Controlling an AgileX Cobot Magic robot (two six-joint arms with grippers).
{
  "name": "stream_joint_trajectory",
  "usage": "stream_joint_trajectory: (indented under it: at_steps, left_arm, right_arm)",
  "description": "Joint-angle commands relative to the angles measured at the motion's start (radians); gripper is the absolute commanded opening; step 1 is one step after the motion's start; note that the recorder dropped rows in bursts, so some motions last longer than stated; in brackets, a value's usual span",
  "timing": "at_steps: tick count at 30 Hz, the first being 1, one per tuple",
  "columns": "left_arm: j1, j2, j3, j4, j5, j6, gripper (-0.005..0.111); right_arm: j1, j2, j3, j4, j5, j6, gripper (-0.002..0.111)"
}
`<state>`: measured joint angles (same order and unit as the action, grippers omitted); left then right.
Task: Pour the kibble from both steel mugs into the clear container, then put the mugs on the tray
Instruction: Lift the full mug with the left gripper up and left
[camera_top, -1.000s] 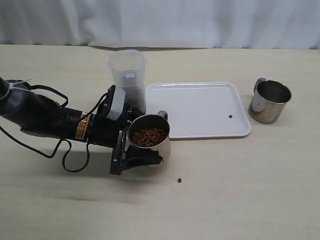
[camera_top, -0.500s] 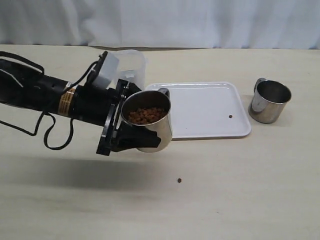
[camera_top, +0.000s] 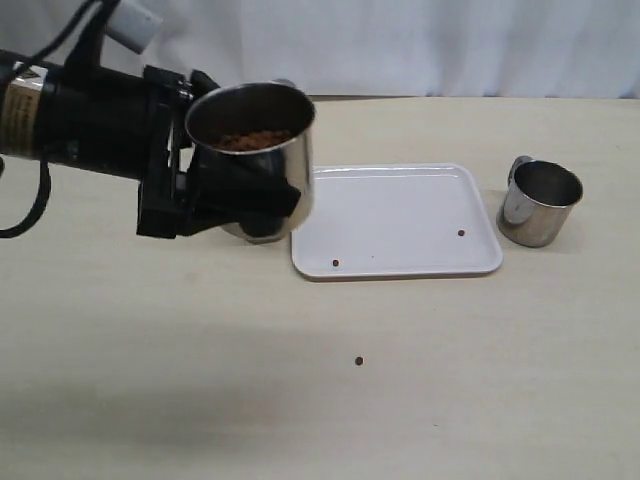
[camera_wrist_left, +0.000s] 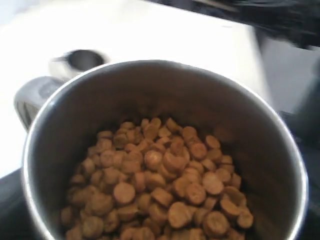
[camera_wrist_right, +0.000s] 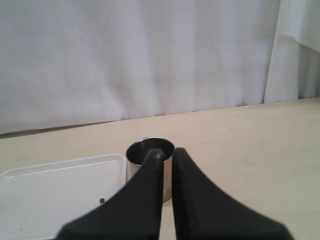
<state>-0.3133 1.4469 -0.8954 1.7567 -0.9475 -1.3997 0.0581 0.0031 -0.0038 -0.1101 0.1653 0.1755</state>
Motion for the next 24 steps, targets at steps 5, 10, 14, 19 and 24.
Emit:
stream_joint_trajectory:
  at_steps: [5, 10, 14, 19, 24]
  left_arm:
    - [0.004, -0.264, 0.185, -0.112, 0.697, -0.104, 0.000]
    - [0.004, -0.297, 0.203, -0.123, 0.923, -0.104, 0.000]
    - [0.004, -0.251, 0.193, -0.112, 1.060, -0.099, 0.000]
    - [-0.007, -0.102, 0.125, -0.041, 1.114, -0.098, 0.000]
    - [-0.081, 0.052, 0.052, -0.012, 1.287, -0.091, 0.000]
  right_arm:
    - [0.004, -0.003, 0.004, -0.006, -0.002, -0.010, 0.005]
    - [0.004, -0.003, 0.004, -0.006, -0.002, -0.010, 0.005]
    - [0.004, -0.003, 0.004, -0.006, -0.002, -0.010, 0.005]
    - [0.004, -0.003, 0.004, -0.006, -0.002, -0.010, 0.005]
    - [0.004, -0.003, 0.004, -0.006, -0.002, -0.010, 0.005]
